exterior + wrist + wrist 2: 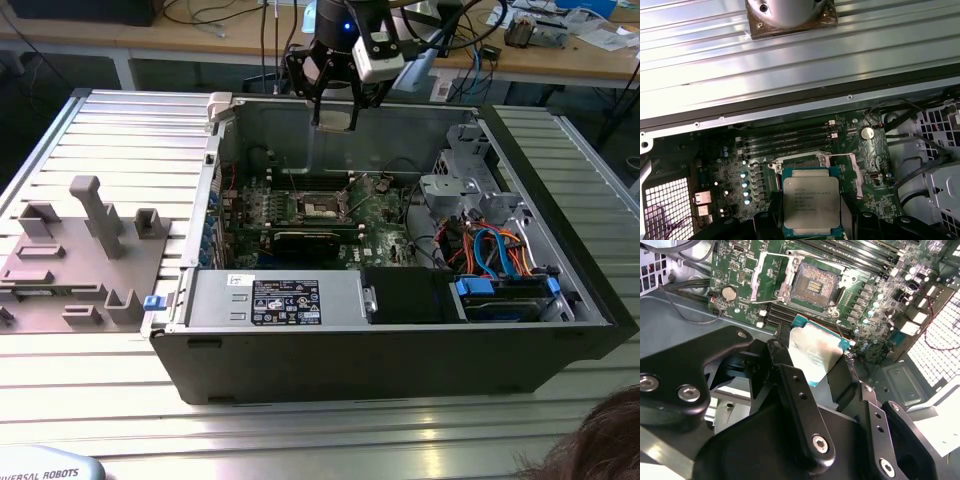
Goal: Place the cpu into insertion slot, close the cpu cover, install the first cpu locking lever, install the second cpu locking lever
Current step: 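Place the cpu into insertion slot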
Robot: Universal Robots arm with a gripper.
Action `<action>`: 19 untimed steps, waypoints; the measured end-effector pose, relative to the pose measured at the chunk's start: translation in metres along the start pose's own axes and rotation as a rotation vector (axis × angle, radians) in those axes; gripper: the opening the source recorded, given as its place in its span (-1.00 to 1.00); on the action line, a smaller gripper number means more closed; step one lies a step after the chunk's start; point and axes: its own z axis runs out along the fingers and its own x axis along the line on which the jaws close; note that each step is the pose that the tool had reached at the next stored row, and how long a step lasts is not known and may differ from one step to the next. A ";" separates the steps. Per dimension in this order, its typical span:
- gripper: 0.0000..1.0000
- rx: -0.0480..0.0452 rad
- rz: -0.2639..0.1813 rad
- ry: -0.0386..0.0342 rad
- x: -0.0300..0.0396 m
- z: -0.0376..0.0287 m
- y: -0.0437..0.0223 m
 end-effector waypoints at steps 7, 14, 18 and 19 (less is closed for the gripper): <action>0.08 -0.0003 0.017 -0.0016 0.0000 0.0000 0.0000; 0.08 -0.0007 0.033 -0.0030 0.0000 0.0000 0.0000; 0.08 -0.0009 0.046 -0.0041 0.0000 0.0000 0.0000; 0.08 -0.0009 0.047 -0.0043 0.0000 0.0000 0.0000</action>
